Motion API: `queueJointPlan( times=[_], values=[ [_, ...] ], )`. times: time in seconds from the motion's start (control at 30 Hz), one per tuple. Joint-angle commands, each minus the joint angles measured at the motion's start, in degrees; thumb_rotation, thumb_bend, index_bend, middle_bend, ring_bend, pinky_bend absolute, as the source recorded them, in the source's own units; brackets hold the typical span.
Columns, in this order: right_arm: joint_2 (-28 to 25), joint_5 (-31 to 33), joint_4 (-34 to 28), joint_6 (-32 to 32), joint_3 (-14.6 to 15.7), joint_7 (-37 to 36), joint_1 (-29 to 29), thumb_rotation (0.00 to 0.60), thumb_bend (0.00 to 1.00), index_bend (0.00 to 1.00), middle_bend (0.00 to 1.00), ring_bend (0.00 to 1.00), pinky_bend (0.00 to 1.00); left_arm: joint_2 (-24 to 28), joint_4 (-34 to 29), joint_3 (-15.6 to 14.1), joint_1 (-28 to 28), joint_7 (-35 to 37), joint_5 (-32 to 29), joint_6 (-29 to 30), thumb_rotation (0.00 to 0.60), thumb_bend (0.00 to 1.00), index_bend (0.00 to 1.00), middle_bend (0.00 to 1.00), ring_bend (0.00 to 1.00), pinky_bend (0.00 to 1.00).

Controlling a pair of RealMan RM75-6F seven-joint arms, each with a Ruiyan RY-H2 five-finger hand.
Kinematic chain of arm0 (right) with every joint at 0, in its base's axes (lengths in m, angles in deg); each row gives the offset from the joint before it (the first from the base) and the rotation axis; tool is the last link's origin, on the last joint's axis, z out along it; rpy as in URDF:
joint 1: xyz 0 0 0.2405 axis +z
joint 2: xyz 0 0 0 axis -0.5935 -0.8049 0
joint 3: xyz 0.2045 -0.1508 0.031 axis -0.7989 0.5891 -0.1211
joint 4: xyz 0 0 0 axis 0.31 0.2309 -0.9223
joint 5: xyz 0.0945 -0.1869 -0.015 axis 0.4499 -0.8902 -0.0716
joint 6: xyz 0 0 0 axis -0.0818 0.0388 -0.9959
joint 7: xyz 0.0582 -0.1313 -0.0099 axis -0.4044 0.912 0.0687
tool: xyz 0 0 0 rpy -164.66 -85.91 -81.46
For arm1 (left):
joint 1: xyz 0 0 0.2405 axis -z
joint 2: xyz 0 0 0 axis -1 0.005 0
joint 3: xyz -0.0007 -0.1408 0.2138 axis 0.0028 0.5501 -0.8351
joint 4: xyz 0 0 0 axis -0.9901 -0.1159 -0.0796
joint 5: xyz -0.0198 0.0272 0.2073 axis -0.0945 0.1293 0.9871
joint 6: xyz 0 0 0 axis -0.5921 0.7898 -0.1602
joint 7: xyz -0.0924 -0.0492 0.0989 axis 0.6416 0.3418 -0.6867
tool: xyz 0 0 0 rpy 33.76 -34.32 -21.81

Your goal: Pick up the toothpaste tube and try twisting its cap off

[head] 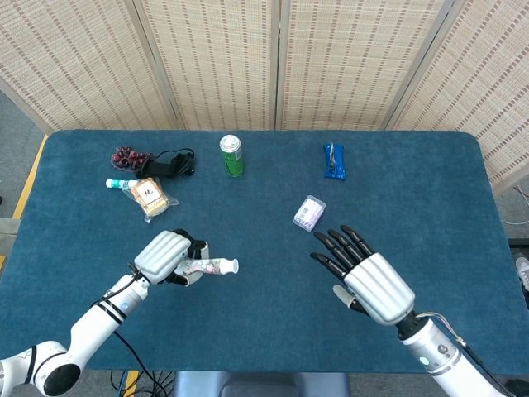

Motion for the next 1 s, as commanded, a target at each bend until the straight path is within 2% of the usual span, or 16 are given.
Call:
queueJointPlan(
  times=[0.03, 0.5, 1.0],
  values=[
    [2.4, 1.9, -0.3, -2.2, -0.9, 2.7, 2.1, 0.600, 0.31, 0.22, 0.02, 0.00, 0.00, 0.0, -0.7, 0.6, 1.2, 0.1, -1.6, -0.9, 0.600, 0.38, 0.55, 0.64, 0.49, 0.30],
    [13.2, 8.4, 2.4, -8.6, -2.5, 10.3, 9.7, 0.600, 0.31, 0.23, 0.02, 0.00, 0.00, -0.5, -3.1, 1.5, 5.5, -3.0, -8.0, -1.7, 0.600, 0.38, 0.55, 0.64, 0.49, 0.30],
    [19.4, 12.6, 5.5, -9.9, -2.2, 13.2, 14.2, 0.600, 0.30, 0.23, 0.02, 0.00, 0.00, -0.3, -4.5, 1.1, 7.6, -4.1, -10.7, -0.9, 0.600, 0.38, 0.55, 0.65, 0.49, 0.30]
  ],
)
